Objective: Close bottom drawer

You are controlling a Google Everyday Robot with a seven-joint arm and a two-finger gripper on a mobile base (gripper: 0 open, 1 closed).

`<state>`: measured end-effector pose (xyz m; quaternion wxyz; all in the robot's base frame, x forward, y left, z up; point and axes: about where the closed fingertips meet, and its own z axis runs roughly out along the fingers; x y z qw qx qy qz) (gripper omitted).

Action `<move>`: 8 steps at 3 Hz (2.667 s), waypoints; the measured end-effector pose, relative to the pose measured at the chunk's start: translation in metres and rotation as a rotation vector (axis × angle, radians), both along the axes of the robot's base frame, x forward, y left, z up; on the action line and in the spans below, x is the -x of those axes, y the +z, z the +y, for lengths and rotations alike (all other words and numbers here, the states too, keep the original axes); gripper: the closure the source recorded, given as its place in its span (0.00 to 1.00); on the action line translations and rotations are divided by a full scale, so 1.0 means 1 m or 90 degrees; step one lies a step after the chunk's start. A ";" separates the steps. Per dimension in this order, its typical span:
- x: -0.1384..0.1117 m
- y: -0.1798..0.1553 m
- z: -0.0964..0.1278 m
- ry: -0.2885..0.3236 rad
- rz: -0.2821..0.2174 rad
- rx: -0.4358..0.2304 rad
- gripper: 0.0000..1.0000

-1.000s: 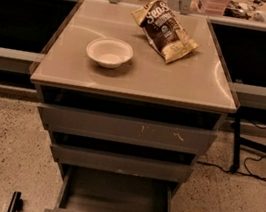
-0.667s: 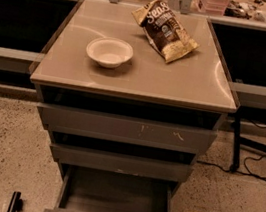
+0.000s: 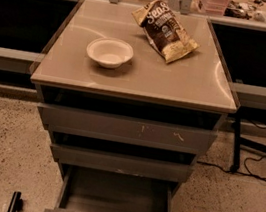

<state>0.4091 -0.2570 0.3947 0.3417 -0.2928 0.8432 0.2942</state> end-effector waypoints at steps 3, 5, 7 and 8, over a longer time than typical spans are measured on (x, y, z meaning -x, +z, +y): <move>-0.011 -0.131 -0.017 -0.087 0.091 -0.057 1.00; 0.024 -0.173 -0.024 -0.106 0.121 -0.052 1.00; 0.036 -0.202 -0.018 -0.104 0.152 -0.058 1.00; 0.012 -0.210 -0.005 -0.070 0.147 -0.069 1.00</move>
Offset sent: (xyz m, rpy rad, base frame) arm 0.0197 -0.0238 -0.1565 0.1206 0.1763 -0.1540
